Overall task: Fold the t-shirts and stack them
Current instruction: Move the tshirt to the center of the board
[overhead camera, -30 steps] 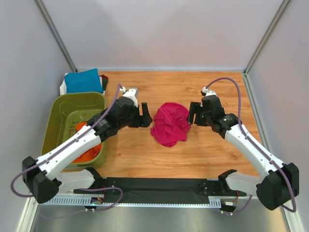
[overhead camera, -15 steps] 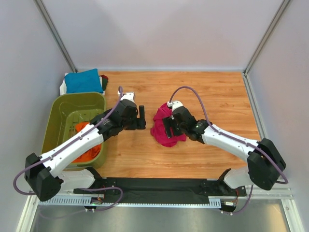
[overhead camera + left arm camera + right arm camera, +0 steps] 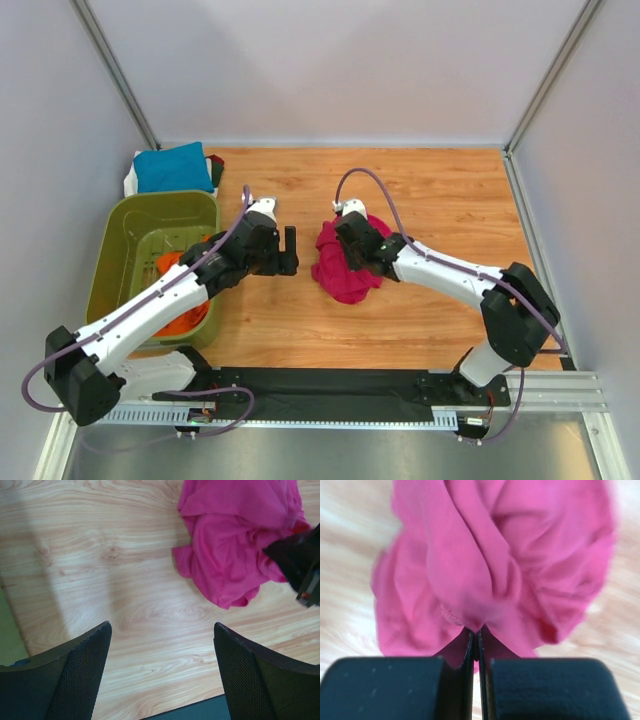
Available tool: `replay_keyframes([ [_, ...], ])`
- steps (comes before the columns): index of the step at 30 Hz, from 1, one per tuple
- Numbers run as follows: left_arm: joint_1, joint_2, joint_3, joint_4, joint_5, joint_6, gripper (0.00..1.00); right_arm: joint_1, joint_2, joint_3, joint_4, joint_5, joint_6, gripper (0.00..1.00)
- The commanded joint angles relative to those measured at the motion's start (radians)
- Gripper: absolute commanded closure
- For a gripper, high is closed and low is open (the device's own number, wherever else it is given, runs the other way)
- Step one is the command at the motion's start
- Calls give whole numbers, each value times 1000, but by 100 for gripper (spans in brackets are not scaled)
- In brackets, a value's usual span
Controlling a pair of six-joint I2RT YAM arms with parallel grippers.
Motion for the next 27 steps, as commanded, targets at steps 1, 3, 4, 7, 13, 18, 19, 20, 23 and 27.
replay_keyframes([
  [1,2,7,-3,76,80,82,11,-2,-84,171,-102,121,-5,100],
  [3,1,29,-3,102,92,113,11,-11,-162,208,-119,96,-10,100],
  [4,1,35,-7,145,118,124,11,-26,-184,248,-133,88,-4,100],
  [7,-10,55,-26,246,184,151,12,-83,-244,327,-174,33,30,100],
  [13,-65,127,0,374,223,144,12,-124,-264,420,-186,59,65,100],
  [18,-140,188,19,417,186,211,12,-137,-213,509,-205,120,101,100],
  [19,-165,199,20,429,172,234,12,-138,-204,528,-212,123,102,100],
  [20,-173,220,19,444,163,245,12,-140,-189,568,-212,119,98,100],
  [23,-187,271,8,533,158,263,11,-143,-166,616,-212,117,78,100],
  [27,-187,322,-19,598,70,277,8,-161,-135,685,-246,119,56,100],
])
